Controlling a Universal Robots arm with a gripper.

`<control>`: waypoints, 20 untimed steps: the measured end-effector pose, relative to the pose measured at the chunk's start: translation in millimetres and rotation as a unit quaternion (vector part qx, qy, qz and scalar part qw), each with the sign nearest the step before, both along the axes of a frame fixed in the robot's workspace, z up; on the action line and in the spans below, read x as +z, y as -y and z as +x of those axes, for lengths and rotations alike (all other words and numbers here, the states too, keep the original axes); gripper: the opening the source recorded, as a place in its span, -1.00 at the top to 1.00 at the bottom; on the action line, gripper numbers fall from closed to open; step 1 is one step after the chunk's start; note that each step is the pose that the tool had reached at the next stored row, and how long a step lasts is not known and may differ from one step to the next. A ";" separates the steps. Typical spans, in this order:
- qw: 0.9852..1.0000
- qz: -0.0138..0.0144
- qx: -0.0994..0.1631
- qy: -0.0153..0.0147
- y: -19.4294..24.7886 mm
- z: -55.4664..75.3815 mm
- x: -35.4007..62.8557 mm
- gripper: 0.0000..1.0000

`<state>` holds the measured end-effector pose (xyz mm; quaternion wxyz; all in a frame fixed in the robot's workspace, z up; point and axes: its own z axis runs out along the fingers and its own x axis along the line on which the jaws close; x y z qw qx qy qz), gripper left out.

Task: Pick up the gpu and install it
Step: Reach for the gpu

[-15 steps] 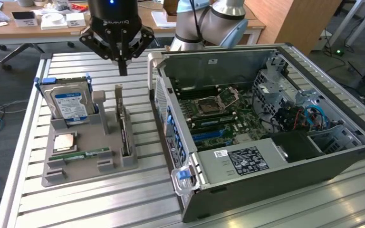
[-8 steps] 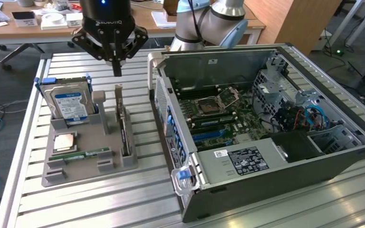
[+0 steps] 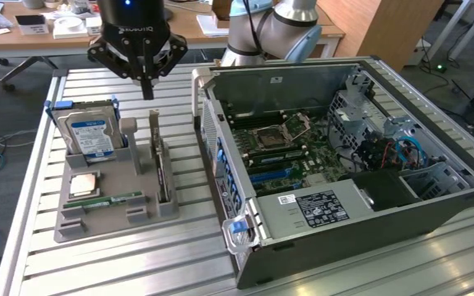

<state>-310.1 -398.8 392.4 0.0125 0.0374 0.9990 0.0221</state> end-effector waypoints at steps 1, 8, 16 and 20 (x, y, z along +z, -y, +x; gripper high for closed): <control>1.000 0.000 0.000 0.000 0.0 -0.6 0.0 0.80; 1.000 0.000 0.000 0.000 0.0 -4.4 0.0 0.80; 1.000 0.000 0.000 0.000 0.7 -5.6 0.0 0.80; 1.000 0.000 0.000 0.000 1.7 -5.6 -0.1 0.80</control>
